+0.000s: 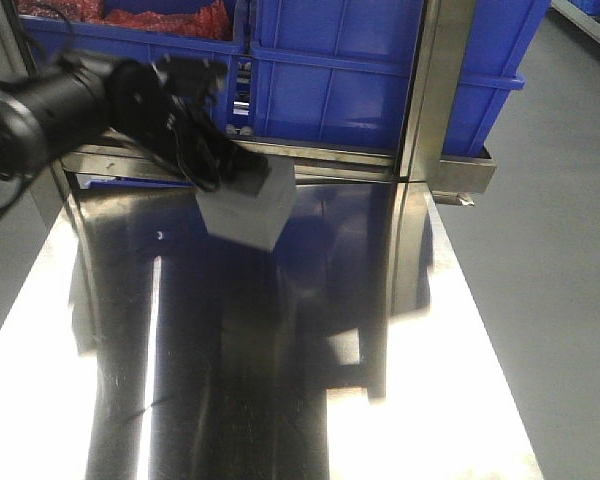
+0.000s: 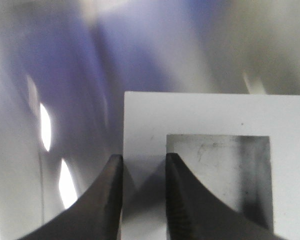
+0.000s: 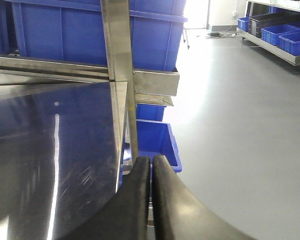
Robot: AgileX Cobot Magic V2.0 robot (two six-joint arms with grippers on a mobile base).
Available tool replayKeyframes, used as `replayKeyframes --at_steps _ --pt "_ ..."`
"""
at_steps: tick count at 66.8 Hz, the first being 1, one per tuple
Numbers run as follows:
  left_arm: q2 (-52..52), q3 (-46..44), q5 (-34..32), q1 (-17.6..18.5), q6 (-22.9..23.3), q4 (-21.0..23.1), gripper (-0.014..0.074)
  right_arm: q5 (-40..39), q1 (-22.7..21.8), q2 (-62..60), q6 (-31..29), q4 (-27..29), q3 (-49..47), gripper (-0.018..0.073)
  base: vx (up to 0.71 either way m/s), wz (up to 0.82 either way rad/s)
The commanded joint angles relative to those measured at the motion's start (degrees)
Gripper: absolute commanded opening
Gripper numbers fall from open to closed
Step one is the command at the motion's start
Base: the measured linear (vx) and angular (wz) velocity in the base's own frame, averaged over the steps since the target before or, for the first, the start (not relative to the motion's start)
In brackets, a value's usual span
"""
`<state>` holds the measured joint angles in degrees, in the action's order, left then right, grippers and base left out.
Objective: Sort gray base to blue bin
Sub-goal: 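Close the left gripper on the gray base's rim and lift it, then raise the held gray base up and back toward the robot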
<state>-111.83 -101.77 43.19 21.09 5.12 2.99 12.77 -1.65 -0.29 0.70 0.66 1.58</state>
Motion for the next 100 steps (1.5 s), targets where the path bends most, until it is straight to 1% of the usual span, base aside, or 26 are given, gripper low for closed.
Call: replayKeyframes --at_steps 1,10,19,45,66,85,100 --pt "7.3 -1.8 -5.4 -0.1 0.1 0.5 -0.0008 -4.2 -0.2 1.0 -0.7 -0.3 0.1 -0.0005 0.0 0.0" --pt "11.1 -1.4 -6.1 -0.1 -0.2 -0.1 -0.0008 -4.2 -0.2 1.0 -0.7 -0.3 0.1 -0.0005 0.0 0.0" --pt "16.7 3.4 -11.1 -0.1 -0.3 0.0 -0.0008 -4.2 -0.2 1.0 -0.7 -0.3 0.1 -0.0005 0.0 0.0" --pt "41.2 30.9 -24.3 -0.1 -0.1 0.1 -0.0008 -4.2 -0.2 1.0 -0.7 -0.3 0.1 -0.0005 0.0 0.0" --pt "63.0 50.0 -30.9 -0.1 -0.1 0.1 -0.0008 -4.2 -0.2 1.0 -0.7 -0.3 0.1 -0.0005 0.0 0.0" --pt "81.9 61.1 -32.1 -0.1 -0.1 0.1 -0.0008 -4.2 -0.2 1.0 -0.7 -0.3 0.1 -0.0005 0.0 0.0" --pt "91.9 66.9 -32.1 -0.1 -0.1 0.2 -0.0008 -4.2 -0.2 1.0 -0.7 -0.3 0.1 -0.0005 0.0 0.0"
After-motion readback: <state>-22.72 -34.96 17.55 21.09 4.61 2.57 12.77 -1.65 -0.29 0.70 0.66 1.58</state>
